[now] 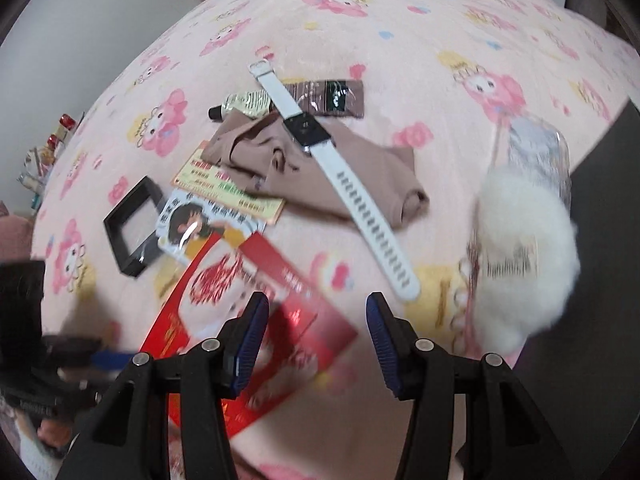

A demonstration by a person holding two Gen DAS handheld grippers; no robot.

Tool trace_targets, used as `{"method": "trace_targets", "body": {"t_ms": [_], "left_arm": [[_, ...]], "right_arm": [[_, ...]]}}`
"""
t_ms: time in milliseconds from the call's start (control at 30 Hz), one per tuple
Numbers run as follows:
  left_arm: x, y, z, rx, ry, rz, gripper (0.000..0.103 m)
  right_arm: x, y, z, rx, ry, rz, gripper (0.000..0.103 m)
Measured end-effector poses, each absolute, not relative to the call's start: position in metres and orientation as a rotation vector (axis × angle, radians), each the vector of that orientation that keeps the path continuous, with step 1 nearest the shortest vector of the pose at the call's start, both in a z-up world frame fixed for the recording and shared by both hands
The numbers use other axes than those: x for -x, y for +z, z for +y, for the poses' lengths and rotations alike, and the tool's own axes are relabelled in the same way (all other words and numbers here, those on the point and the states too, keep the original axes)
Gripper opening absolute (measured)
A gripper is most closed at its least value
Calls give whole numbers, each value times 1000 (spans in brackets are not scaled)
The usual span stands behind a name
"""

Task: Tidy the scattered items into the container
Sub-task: 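Lower the left gripper onto the red Lucky Cup package and close on it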

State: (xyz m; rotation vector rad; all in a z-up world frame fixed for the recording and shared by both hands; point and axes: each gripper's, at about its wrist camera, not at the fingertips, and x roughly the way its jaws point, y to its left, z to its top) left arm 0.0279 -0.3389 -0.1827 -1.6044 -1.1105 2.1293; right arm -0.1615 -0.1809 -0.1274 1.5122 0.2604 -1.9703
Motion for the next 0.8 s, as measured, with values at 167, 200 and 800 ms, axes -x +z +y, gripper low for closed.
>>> {"method": "trace_targets", "body": {"t_ms": [167,200,800], "left_arm": [[-25,-184,-339,1598,2159,-1150,18],[-22,-183,-338,1588,2171,-1154,16],[-36,-160,-362,1646,2478,-1256,38]], "right_arm": [[173,-148,-195,-1560,-1910,317,49],[171,-148,-195,-1553,-1905,319,49],[122,-131,-154,-1524,-1814,214,44]]}}
